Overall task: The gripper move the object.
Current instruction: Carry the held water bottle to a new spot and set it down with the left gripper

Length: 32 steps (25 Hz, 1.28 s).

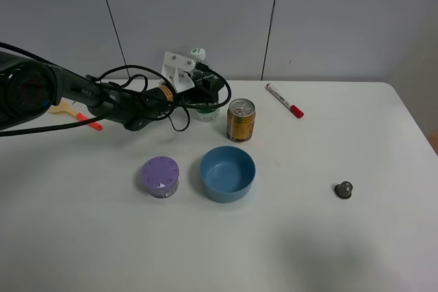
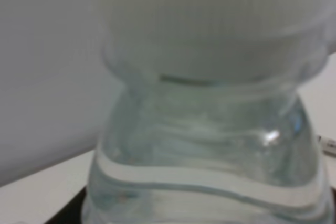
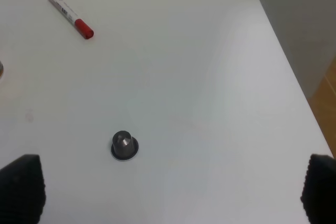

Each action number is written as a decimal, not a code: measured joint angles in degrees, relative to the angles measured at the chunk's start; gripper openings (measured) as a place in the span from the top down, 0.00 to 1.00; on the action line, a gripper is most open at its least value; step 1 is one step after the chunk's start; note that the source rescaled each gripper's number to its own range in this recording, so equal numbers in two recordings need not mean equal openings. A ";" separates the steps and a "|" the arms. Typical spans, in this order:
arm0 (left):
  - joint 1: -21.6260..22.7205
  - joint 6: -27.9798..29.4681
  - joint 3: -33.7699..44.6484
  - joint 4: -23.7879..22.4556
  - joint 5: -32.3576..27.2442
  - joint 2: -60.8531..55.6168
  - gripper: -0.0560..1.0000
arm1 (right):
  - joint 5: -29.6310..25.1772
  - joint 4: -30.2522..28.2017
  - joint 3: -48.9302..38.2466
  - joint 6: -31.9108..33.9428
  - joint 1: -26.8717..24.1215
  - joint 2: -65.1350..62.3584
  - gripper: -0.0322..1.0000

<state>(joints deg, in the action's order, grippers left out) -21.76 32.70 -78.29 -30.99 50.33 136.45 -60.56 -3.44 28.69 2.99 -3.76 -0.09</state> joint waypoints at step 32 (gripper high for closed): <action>-25.89 -12.95 0.05 4.46 -25.71 -23.50 0.87 | 0.00 0.00 0.00 0.00 0.00 0.00 0.00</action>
<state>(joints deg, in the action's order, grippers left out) -47.66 19.74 -78.24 -26.54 24.61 112.95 -60.56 -3.44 28.69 2.99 -3.76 -0.09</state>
